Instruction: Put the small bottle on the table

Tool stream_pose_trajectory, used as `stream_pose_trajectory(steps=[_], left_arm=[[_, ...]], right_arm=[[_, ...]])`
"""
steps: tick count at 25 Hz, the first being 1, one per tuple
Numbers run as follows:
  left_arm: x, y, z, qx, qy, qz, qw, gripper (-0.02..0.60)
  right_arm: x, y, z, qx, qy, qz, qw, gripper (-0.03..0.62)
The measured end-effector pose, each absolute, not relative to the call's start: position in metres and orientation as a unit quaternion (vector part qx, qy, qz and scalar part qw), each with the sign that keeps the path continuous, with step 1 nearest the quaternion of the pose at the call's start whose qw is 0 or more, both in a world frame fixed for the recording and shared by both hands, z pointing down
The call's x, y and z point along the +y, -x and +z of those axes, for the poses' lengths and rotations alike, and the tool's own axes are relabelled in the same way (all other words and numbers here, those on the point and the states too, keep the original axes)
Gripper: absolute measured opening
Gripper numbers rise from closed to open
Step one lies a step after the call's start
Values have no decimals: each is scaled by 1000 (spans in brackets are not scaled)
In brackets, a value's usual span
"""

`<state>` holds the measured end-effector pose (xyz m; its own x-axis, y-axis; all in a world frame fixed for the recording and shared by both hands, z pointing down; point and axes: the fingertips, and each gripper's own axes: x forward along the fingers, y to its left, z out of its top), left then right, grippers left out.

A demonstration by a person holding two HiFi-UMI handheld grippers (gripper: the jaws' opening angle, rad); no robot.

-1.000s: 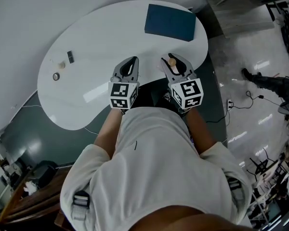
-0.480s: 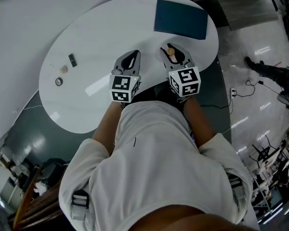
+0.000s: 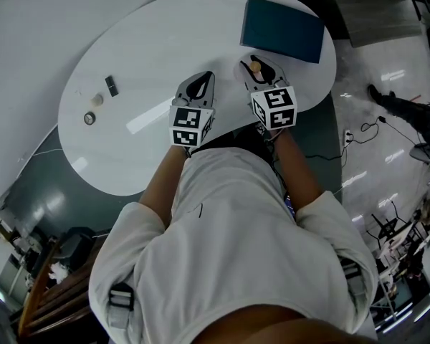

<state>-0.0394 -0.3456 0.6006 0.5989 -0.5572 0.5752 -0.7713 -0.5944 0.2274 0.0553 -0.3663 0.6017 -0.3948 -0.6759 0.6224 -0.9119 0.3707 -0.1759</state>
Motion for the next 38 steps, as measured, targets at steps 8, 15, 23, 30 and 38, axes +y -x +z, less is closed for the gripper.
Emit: stream_pose_trajectory(steps=[8, 15, 23, 30, 38], left_arm=[[-351, 48, 612, -390, -856, 237, 241, 12], [-350, 58, 616, -392, -853, 240, 247, 12], [-348, 61, 618, -392, -851, 244, 250, 12], [-341, 63, 620, -392, -850, 248, 250, 12], [-330, 61, 615, -395, -851, 245, 245, 12]], right_arm=[[-378, -50, 619, -791, -495, 262, 245, 121], [-382, -47, 627, -785, -499, 265, 253, 123], [-383, -47, 627, -782, -506, 256, 260, 123], [-378, -43, 629, -780, -509, 244, 270, 124], [-371, -37, 627, -787, -510, 230, 259, 147]])
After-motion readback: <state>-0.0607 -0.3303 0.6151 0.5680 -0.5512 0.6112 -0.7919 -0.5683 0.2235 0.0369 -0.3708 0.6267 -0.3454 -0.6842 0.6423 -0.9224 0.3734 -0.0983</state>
